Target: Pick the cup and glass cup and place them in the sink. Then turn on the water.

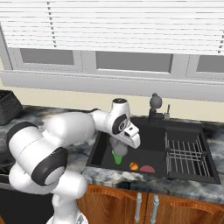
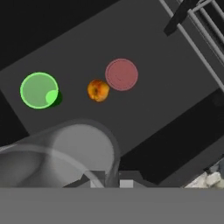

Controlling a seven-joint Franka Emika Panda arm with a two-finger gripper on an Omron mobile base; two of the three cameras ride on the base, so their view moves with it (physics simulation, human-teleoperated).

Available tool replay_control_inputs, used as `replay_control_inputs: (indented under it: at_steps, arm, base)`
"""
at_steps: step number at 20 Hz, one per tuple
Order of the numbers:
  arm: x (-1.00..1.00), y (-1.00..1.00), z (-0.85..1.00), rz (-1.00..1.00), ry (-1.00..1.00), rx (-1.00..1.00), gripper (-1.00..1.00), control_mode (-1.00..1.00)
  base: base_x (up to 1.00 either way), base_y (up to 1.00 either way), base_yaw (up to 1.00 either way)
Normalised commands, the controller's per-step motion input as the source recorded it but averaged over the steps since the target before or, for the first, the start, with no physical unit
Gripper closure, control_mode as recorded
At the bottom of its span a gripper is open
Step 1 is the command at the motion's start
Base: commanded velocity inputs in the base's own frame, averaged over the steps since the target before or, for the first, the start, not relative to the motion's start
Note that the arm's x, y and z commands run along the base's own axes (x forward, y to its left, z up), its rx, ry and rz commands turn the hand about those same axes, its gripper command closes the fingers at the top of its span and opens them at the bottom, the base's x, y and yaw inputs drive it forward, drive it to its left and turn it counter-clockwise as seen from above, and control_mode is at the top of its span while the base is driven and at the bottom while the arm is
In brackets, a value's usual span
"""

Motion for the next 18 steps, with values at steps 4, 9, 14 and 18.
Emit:
replay_control_inputs:
  at_steps: [4,9,14,18]
  arm:
    - [0.17,-0.18,-0.31,0.0,0.0,0.0,1.0,-1.0]
    - [0.25,-0.18,-0.3,0.0,0.0,0.0,1.0,-1.0]
    - [0.59,-0.3,-0.24,0.0,0.0,0.0,1.0,-1.0]
    - [0.5,-0.26,-0.21,0.0,0.0,0.0,1.0,-1.0]
  base:
    - [0.0,0.0,0.0]
    - [0.0,0.0,0.0]
    - [0.0,0.0,0.0]
    - [0.0,0.0,0.0]
